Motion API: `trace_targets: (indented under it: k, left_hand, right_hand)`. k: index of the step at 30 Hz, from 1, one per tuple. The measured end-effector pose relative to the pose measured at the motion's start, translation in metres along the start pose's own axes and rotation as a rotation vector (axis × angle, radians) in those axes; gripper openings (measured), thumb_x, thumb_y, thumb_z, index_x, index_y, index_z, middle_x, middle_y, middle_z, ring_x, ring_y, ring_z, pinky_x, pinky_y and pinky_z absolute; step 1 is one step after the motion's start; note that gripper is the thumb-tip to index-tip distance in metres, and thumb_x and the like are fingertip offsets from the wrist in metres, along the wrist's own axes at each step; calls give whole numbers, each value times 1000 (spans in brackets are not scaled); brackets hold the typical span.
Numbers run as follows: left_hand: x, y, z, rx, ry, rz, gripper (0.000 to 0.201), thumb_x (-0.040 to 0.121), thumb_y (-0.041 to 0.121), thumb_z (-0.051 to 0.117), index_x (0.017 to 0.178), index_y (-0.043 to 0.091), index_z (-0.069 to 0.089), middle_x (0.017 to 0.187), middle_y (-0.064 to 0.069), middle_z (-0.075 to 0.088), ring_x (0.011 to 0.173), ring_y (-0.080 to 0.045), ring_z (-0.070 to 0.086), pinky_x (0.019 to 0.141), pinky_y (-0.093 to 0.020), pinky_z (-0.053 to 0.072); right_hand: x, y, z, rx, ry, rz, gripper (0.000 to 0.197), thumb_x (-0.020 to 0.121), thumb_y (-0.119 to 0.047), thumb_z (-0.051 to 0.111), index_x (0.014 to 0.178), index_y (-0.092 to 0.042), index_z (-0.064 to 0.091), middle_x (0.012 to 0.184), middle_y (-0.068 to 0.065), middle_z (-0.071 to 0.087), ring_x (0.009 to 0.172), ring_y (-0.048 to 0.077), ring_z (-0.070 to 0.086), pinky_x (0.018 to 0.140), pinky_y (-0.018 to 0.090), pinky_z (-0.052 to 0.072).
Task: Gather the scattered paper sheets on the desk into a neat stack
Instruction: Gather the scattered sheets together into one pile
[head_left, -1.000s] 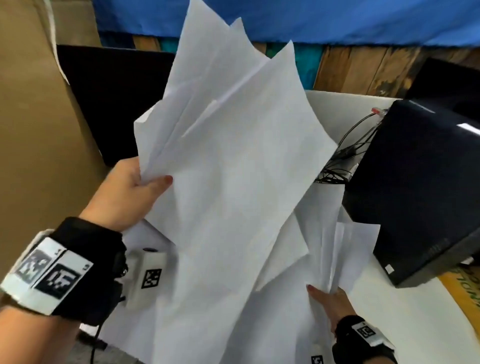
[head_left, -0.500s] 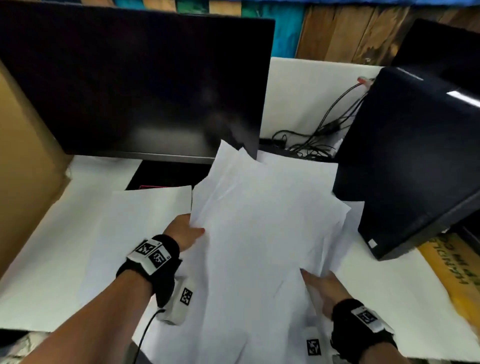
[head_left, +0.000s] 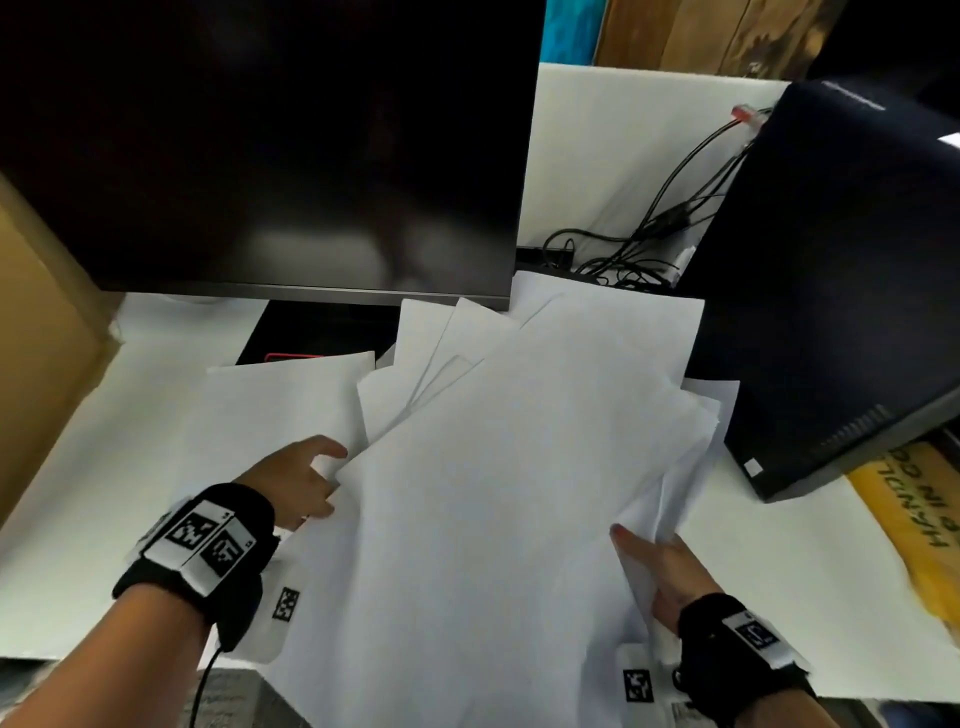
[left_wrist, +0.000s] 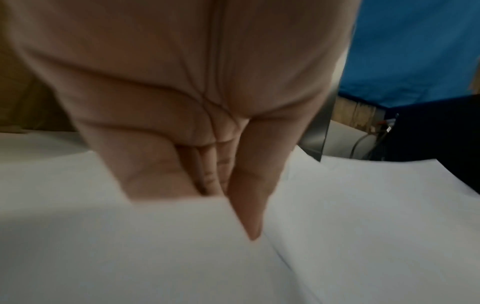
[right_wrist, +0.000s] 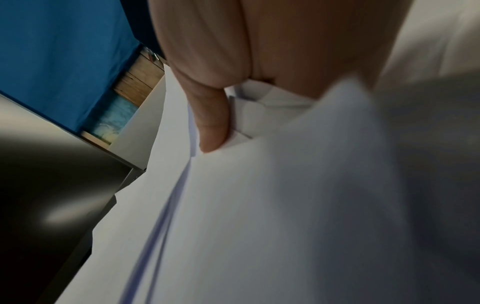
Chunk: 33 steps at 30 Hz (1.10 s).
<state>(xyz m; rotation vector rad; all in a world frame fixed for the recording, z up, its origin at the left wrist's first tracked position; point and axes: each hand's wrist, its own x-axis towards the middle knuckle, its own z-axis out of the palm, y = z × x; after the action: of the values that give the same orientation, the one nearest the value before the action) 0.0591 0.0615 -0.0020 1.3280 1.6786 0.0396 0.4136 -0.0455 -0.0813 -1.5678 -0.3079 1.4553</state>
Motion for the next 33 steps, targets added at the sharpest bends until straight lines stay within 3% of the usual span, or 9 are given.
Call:
trace_targets:
  k: [3,7,12,14,18,21,25,30,33]
  left_hand:
    - [0,0,-9,-196,140,56,46,75,-11,61,112,15,57,75,-10,63,62,-20,54,50,-23,41]
    - [-4,-1,1,-552,182,30,42,75,-19,57,109,6,59,76,-15,58,68,-25,55,50,-22,51]
    - [-2,3,32,-600,15,61,40,79,-17,52,112,6,59,86,-21,64,70,-27,63,54,-25,57]
    - [0,7,35,-610,51,68,34,85,-7,49,114,8,61,96,-19,65,73,-25,63,56,-24,56]
    - [10,11,28,-727,183,-33,38,96,41,34,119,19,54,111,-9,60,96,-28,58,87,-39,47]
    - [11,19,37,-628,79,-91,45,93,53,33,117,18,50,110,-5,57,94,-27,53,90,-38,42]
    - [10,22,61,-264,115,66,8,92,14,48,93,13,56,106,-11,53,86,-22,48,63,-27,39]
    - [8,12,68,-156,292,104,38,82,12,61,119,15,51,102,-5,62,94,-26,58,76,-26,42]
    - [2,14,61,-80,399,168,13,79,15,68,84,19,57,75,2,60,81,-24,60,65,-22,41]
  right_hand:
    - [1,0,-2,-26,10,-8,35,83,-3,61,116,7,56,70,10,73,64,26,69,84,44,50]
    - [5,3,-6,-39,3,4,31,83,-3,61,113,5,58,69,10,73,69,28,68,88,47,48]
    - [8,4,-8,28,-17,10,42,77,-7,68,115,5,57,83,15,71,91,35,63,95,51,45]
    - [8,5,-9,39,-34,-8,48,68,-13,77,111,1,60,88,16,71,89,32,64,92,47,47]
    - [13,9,-14,46,-50,-40,16,85,2,54,96,-7,63,72,5,74,67,21,70,74,36,54]
    - [12,8,-12,46,-76,-49,21,86,7,49,90,-8,62,66,2,74,59,17,70,58,29,57]
    - [7,4,-11,51,-98,-38,27,87,11,42,87,-7,61,58,4,72,50,17,68,44,26,54]
    - [7,4,-12,10,-85,-28,24,87,7,43,85,-9,61,57,4,71,49,18,67,53,32,53]
    - [9,5,-13,-5,-55,-21,21,88,4,45,91,-9,61,61,6,72,53,21,68,61,35,52]
